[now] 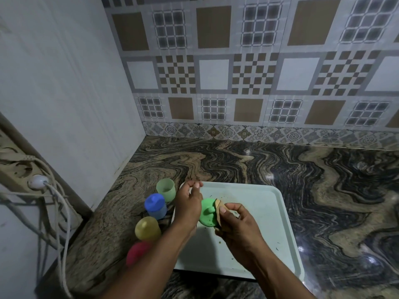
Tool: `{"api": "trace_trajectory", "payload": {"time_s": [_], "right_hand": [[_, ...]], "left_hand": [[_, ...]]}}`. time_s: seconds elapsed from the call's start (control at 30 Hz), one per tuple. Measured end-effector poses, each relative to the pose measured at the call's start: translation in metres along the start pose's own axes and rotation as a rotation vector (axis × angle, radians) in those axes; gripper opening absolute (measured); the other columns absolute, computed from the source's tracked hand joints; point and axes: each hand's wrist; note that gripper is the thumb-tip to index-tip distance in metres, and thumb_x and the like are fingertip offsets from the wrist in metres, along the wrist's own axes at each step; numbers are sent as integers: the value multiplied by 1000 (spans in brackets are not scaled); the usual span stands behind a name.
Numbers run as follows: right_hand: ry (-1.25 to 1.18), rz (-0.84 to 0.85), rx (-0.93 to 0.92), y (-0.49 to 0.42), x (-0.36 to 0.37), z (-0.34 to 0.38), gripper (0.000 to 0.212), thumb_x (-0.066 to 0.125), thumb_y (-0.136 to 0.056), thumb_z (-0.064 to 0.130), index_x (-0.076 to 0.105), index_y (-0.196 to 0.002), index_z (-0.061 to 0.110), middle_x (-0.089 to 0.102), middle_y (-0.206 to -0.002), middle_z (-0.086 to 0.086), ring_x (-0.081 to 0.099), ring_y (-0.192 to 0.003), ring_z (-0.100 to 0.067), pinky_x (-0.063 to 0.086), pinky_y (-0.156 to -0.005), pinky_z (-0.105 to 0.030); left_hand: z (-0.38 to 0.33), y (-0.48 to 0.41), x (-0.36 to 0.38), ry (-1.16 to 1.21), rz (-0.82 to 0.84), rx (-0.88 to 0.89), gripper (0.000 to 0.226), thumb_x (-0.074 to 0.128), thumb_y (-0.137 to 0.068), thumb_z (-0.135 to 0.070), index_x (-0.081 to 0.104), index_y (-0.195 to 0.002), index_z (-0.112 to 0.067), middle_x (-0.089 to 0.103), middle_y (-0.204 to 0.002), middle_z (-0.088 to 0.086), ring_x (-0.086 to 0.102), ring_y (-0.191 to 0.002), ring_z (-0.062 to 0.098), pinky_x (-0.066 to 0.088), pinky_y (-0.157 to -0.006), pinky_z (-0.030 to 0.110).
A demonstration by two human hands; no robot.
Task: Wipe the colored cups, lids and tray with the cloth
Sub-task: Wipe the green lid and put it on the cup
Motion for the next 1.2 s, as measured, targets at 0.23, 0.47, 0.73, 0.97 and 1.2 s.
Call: {"api": "trace_trajectory", "payload": {"time_s": [0.23, 0.47, 0.73, 0.97, 1.2], "right_hand": [[308, 321, 52, -11, -13, 46, 19, 69, -90, 2, 52, -99, 5, 52, -73, -30, 42, -56, -20, 35, -52, -29], [52, -80, -76, -2, 5, -1, 16, 68, -91, 11, 56, -100, 7, 67, -78, -18, 56, -60, -23, 41, -55, -30], [256, 61, -18, -9, 9, 34, 14, 66, -94, 8, 54, -100, 4, 62, -64, -12, 48, -48, -16, 39, -52, -29], [97, -193, -51, -9, 26, -5, 14, 65, -96, 12, 53, -100, 6, 61, -67, -10, 50, -52, -16, 40, -51, -30], [351, 59, -58, -10, 25, 37, 13, 64, -95, 10, 53, -98, 4, 59, -70, -14, 48, -52, -16, 40, -51, -30]], "left_hand": [[-20, -1, -8, -49, 531, -411, 49, 41, -102, -50, 72, -83, -16, 72, -77, 13, 66, -70, 24, 51, -66, 31], [-15, 11, 14, 41, -220, -104, 40, 38, -106, -35, 55, -74, -18, 56, -65, 4, 51, -62, 18, 37, -58, 30], [-28, -9, -4, -122, 267, -259, 55, 38, -102, -54, 64, -70, -17, 66, -69, 7, 60, -65, 22, 45, -64, 30], [-11, 10, 15, 134, -349, -219, 49, 31, -105, -43, 60, -82, -11, 64, -82, 6, 59, -81, 28, 46, -73, 37], [-24, -6, 1, -10, -84, -227, 57, 31, -103, -52, 60, -71, -15, 64, -74, 10, 60, -71, 26, 48, -67, 35]]}}
Point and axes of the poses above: each hand's wrist, its own y-axis away from the middle knuckle, its own x-axis out of the palm, z = x × y
